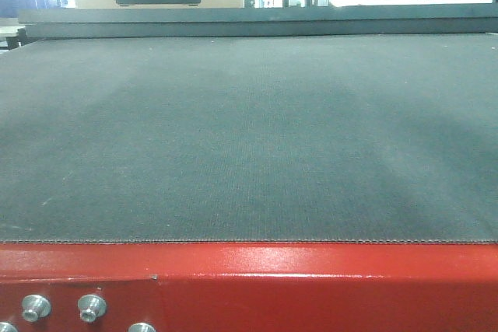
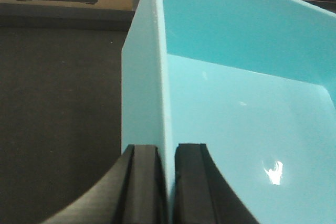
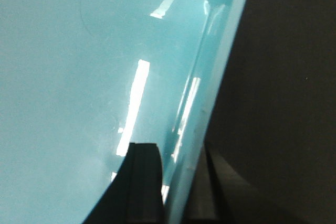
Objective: Fetch blue bin and place on conveyor start
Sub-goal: 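Hold the bin above the conveyor belt with both grippers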
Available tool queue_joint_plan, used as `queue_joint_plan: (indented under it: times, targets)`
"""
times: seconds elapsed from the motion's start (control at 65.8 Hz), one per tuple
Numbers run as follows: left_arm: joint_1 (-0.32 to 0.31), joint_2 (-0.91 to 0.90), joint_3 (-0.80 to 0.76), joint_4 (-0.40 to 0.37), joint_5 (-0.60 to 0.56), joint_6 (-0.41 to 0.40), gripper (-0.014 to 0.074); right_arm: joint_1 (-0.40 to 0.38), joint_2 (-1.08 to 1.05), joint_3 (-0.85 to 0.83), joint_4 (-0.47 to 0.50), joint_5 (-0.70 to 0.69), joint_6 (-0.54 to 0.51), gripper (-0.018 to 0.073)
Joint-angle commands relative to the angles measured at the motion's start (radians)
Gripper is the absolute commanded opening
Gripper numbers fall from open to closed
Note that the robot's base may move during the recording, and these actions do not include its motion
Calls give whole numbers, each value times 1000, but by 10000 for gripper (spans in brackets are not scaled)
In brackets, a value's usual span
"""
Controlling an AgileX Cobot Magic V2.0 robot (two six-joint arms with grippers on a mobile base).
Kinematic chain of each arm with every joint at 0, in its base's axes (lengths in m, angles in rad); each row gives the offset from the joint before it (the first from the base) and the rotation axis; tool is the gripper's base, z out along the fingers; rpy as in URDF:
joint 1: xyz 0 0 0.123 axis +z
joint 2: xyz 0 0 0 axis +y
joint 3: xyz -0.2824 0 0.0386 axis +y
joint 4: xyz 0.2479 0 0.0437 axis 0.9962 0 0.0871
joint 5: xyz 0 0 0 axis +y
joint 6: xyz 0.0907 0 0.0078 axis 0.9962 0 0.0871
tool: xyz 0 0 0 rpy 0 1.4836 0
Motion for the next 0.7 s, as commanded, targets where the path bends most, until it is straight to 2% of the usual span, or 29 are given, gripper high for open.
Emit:
queue_joint_plan:
  times: [0.0, 0.38, 0.547, 0.684]
  targets:
    - [1, -16, -12, -26, -67, -3, -111, -2, -4, -11, -33, -22, -25, -151]
    - [1, -16, -12, -26, -67, -3, -111, -2, -4, -11, -33, -22, -25, -151]
    - [1, -16, -12, -26, -65, -3, -111, -2, -4, -11, -33, -79, -25, -151]
    - [1, -16, -12, -29, 5, -3, -111, -2, -11, -18, -27, -97, -25, -151]
